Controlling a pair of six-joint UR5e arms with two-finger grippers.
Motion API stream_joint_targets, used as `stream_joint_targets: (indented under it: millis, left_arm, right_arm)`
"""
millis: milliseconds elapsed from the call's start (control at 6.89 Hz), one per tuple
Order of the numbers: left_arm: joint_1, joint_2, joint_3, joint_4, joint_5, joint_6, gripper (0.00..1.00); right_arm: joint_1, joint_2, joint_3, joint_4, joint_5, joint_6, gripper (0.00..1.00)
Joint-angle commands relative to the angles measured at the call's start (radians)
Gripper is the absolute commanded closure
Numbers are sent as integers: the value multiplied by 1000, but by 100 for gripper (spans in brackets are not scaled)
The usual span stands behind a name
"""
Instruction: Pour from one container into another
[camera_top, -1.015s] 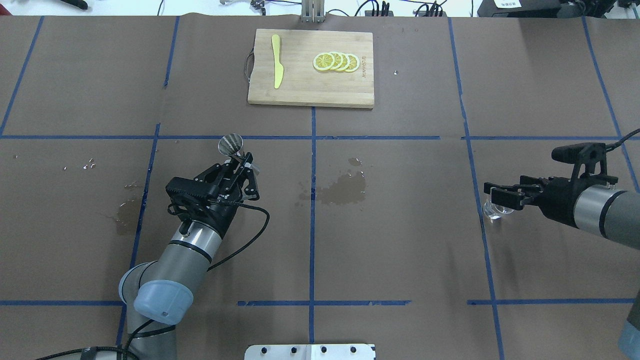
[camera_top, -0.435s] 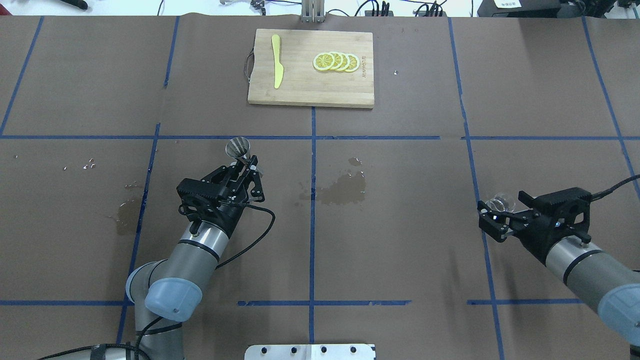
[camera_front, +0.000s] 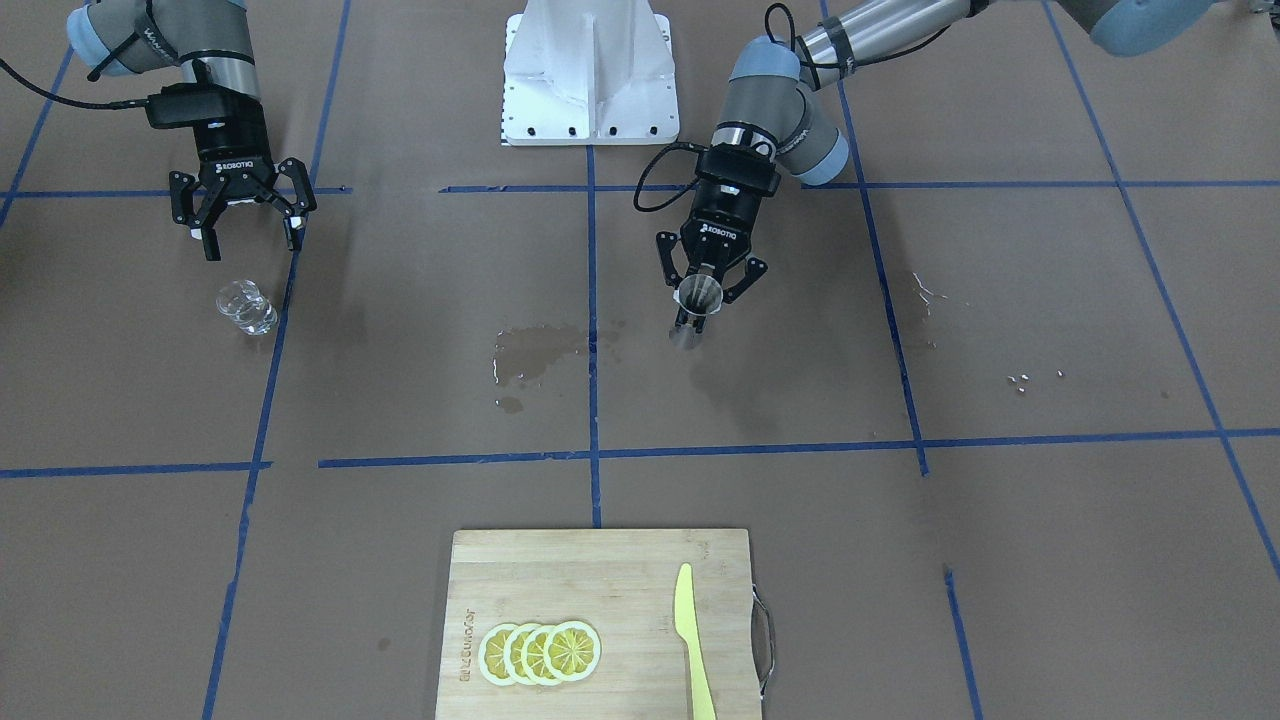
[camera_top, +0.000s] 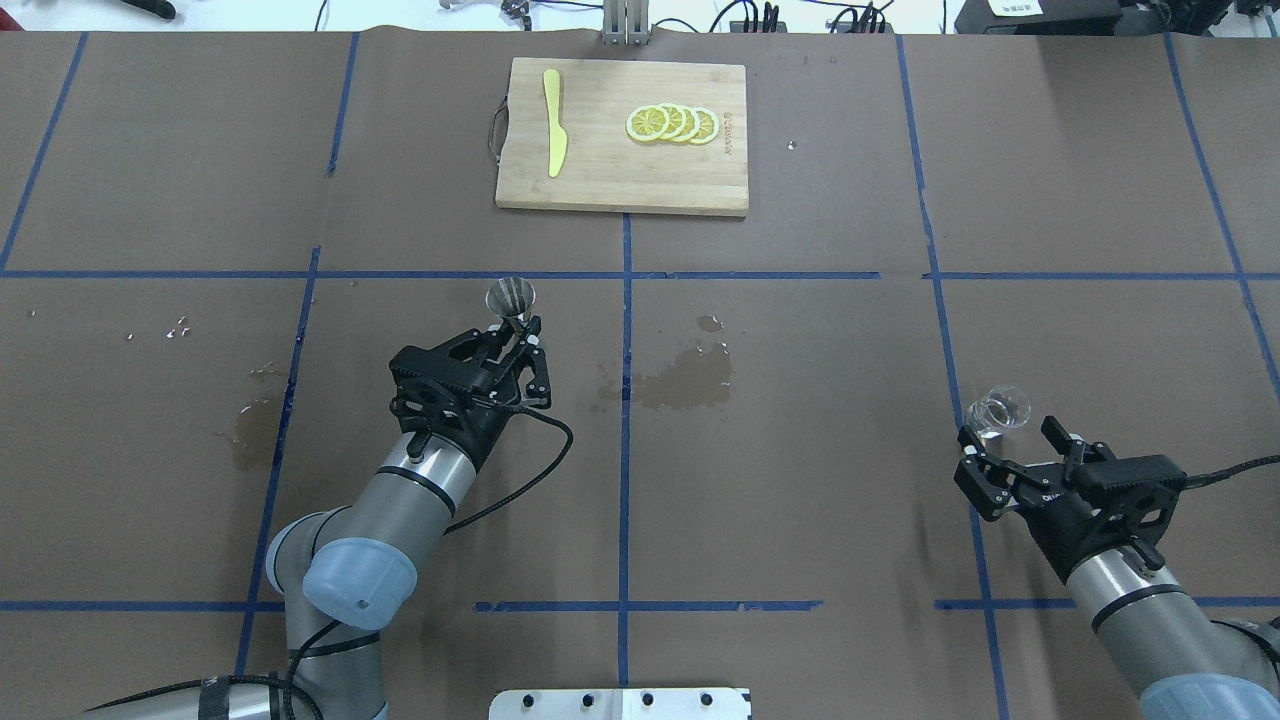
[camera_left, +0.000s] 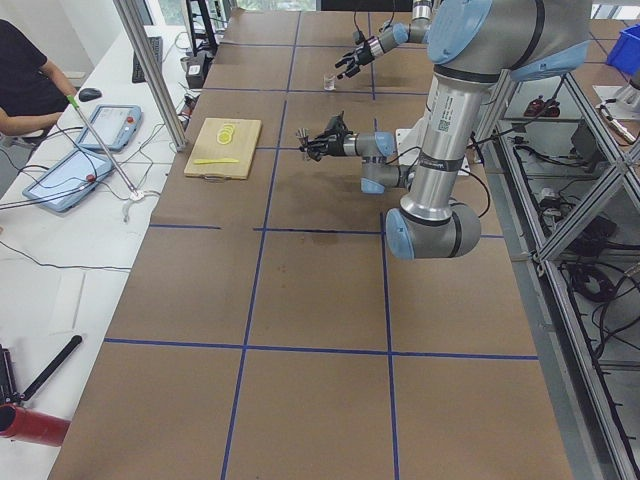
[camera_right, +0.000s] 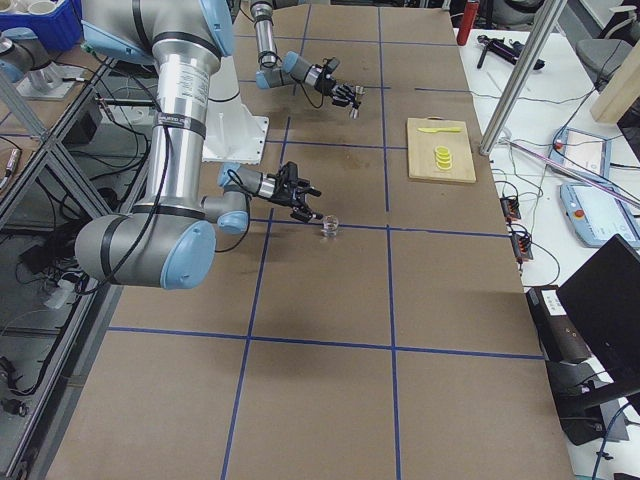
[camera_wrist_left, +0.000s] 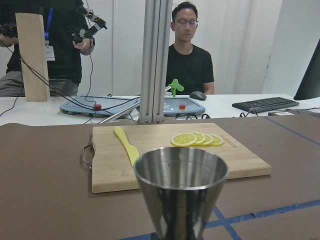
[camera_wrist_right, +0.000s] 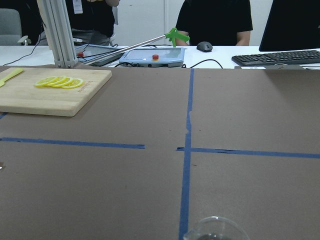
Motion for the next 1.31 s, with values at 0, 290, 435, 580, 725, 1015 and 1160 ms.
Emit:
stream_joint_targets:
  millis: [0, 290, 435, 580, 725, 1015, 1160]
  left_arm:
    - [-1, -20, 2, 13, -5, 33, 100]
    - [-1, -32, 3, 11, -4, 19, 100]
    - [-1, -32, 3, 11, -4, 19, 100]
    - [-1, -32, 3, 11, -4, 19, 100]
    - [-1, -32, 3, 11, -4, 19, 100]
    - [1, -32, 3, 11, -4, 19, 100]
    - [1, -32, 3, 11, -4, 19, 100]
  right_arm:
    - [-35, 16, -105, 0, -96, 96, 1]
    - [-38, 65, -161, -2, -142, 98, 1]
    - [-38, 123, -216, 0, -154, 97, 1]
    - [-35, 138, -254, 1, -150, 85, 1]
    - [-34, 133, -259, 3, -147, 84, 1]
    - [17, 148, -259, 4, -125, 84, 3]
    - [35, 161, -262, 4, -116, 83, 3]
